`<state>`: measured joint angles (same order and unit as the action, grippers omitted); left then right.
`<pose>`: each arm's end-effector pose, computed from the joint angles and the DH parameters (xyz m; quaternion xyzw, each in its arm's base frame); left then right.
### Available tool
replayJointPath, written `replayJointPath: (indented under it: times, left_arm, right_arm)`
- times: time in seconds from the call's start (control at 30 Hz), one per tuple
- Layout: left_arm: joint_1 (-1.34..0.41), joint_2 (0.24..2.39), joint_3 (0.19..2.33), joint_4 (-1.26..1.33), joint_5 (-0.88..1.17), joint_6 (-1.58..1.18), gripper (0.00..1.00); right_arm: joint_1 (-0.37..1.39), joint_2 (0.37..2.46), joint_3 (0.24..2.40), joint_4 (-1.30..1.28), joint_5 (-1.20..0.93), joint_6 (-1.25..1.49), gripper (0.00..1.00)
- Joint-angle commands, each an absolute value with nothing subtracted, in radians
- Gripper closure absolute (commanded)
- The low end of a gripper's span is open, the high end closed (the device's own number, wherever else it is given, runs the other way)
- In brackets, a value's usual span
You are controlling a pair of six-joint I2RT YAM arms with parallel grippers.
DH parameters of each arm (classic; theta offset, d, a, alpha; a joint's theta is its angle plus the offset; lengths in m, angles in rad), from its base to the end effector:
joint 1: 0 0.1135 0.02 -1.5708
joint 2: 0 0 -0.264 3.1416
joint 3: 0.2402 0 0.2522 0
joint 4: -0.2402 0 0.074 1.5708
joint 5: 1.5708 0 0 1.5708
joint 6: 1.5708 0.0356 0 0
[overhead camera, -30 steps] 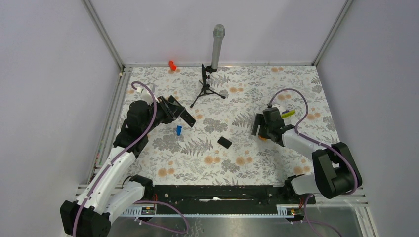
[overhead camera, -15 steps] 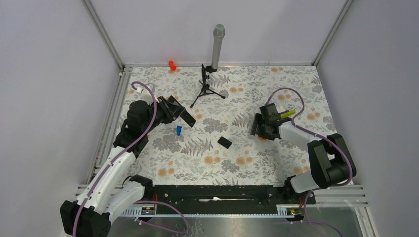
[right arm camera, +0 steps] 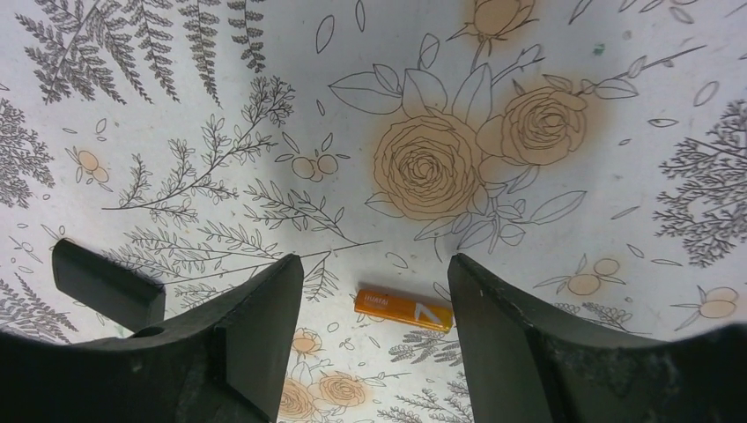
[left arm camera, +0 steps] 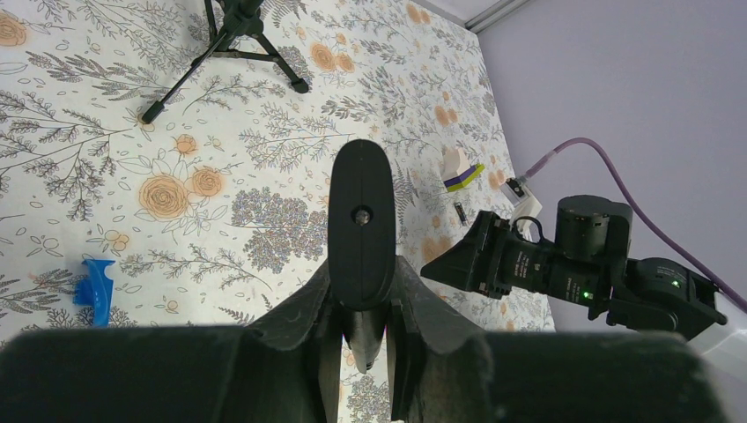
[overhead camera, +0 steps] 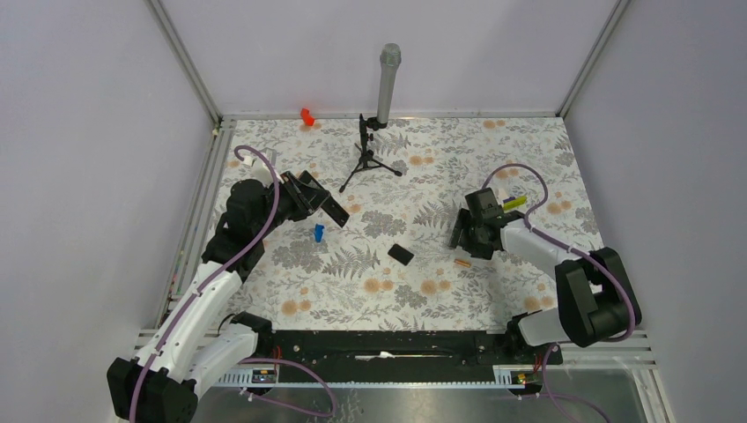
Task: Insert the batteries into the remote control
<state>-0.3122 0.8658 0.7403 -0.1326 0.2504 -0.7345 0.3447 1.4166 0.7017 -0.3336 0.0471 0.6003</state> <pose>0.1918 -0.0712 0.3157 -0.0902 0.7845 -0.3883 0.4750 0.2438 0.0857 0.1641 0.1291 0.9572 0.0972 0.2402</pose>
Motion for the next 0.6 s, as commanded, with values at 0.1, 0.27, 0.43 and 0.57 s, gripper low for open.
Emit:
replayJointPath:
  times: [0.1, 0.27, 0.43, 0.57]
  left_arm:
    - [-0.306, 0.846, 0.758, -0.068, 0.262, -0.744, 1.0]
    - [-0.307, 0.837, 0.756, -0.079, 0.254, -0.741, 1.0]
    - [-0.307, 0.829, 0.752, -0.063, 0.279, -0.744, 1.0]
    - [-0.307, 0.844, 0.743, 0.009, 0.381, -0.752, 1.0]
  right_arm:
    - [0.342, 1.33, 0.7, -0.382, 0.093, 0.601, 0.3]
    - [0.342, 1.205, 0.688, -0.403, 0.06, 0.602, 0.29]
    - [0.342, 1.153, 0.713, -0.406, 0.018, 0.532, 0.29]
    - [0.344, 1.187, 0.829, -0.359, 0.018, 0.457, 0.3]
